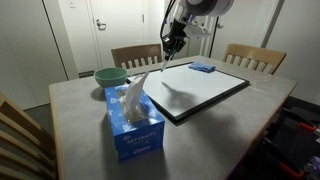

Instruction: Get the marker from the mint-green bowl and use it to draw on the whiteboard

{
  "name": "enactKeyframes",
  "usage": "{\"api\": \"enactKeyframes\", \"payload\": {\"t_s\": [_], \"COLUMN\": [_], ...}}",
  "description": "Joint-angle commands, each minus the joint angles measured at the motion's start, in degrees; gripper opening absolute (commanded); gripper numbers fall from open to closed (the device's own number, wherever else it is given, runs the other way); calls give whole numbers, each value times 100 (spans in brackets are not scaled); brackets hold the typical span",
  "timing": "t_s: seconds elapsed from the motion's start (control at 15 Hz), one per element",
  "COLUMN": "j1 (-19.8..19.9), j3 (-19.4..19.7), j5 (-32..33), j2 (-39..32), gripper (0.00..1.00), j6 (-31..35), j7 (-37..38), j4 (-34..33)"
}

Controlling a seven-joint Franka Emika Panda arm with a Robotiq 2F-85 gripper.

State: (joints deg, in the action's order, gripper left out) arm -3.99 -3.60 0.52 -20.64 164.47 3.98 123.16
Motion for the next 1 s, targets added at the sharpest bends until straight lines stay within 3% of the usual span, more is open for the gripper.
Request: {"api": "enactKeyframes", "payload": {"t_s": [0.0, 0.6, 0.93], "j1": [146, 162, 70], "j3": [-116, -83, 38], "j5": [-215, -170, -57], "j2": [-27, -278, -378], "gripper": [5, 5, 5], "j6": [128, 179, 557], "j7": [-224, -222, -123], "j4": [112, 33, 50]}}
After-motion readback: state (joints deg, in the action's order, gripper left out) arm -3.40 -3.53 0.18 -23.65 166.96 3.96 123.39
